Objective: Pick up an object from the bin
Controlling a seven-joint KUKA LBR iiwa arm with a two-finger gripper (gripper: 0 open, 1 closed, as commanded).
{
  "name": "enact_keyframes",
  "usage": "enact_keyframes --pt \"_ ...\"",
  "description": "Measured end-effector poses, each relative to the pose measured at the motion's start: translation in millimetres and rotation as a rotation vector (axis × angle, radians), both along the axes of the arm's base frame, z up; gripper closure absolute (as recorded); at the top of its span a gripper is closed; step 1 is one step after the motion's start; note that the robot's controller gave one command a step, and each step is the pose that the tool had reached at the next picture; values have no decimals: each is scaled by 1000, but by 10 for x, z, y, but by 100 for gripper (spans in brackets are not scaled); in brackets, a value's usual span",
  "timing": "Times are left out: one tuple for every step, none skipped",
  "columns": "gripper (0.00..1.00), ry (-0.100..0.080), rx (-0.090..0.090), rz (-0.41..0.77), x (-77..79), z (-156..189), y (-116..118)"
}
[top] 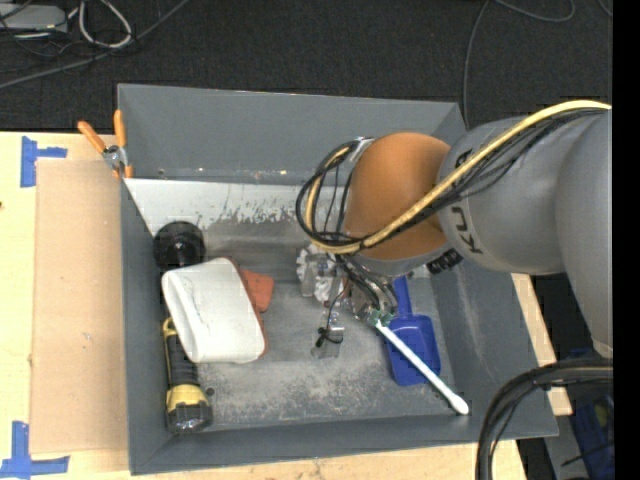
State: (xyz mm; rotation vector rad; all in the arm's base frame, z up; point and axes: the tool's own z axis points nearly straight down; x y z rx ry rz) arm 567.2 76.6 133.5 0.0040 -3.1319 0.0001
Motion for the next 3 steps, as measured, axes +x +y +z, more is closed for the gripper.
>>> enact_keyframes --pt "0 -7 1 -3 21 39 -4" --pt "0 -8 2 -107 426 -503 -711" --pt "0 -6 1 -38 471 -637 -834"
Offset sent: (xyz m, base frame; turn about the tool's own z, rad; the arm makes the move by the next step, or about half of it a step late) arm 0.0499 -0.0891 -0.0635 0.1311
